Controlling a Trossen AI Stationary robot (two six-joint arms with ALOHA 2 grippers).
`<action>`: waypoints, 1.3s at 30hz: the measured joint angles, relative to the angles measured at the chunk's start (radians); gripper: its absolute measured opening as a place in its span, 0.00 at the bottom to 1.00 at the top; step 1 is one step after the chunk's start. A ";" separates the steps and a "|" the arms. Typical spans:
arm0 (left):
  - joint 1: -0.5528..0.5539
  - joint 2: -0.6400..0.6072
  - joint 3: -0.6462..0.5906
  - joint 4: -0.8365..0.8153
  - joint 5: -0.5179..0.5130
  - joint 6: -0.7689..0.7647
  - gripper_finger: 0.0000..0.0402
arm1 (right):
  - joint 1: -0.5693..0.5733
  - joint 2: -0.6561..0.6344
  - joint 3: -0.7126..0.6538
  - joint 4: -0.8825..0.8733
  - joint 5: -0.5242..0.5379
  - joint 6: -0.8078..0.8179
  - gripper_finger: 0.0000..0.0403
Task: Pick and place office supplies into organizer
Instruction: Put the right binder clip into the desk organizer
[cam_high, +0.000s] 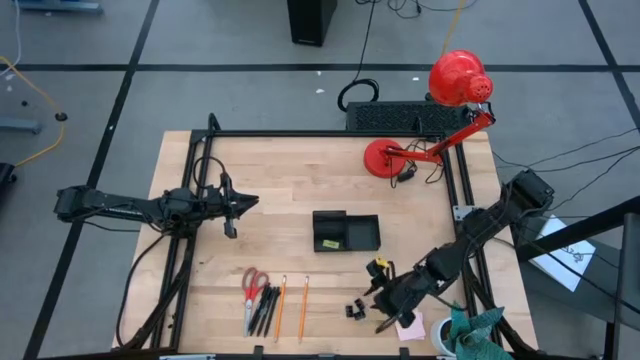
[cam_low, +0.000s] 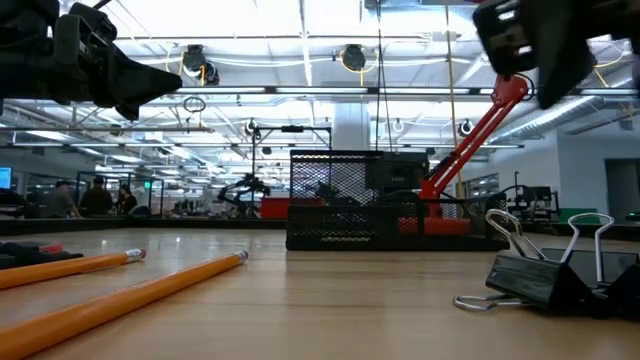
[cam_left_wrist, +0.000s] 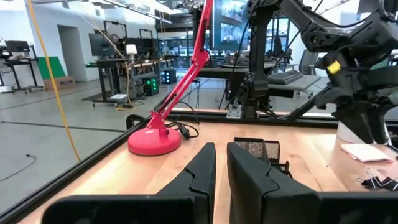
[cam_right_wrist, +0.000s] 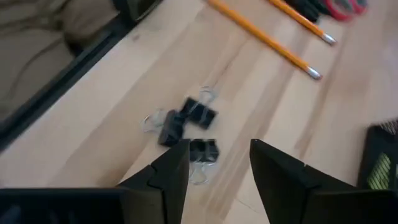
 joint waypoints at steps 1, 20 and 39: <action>0.000 0.000 0.000 0.000 0.000 0.000 0.12 | 0.006 0.004 -0.012 -0.001 0.001 -0.040 0.40; 0.000 0.000 0.000 -0.023 0.000 0.002 0.12 | -0.048 0.008 -0.097 0.164 -0.107 0.418 0.33; 0.000 0.000 0.000 -0.021 0.000 0.061 0.12 | -0.075 0.008 -0.122 0.162 -0.079 0.991 0.32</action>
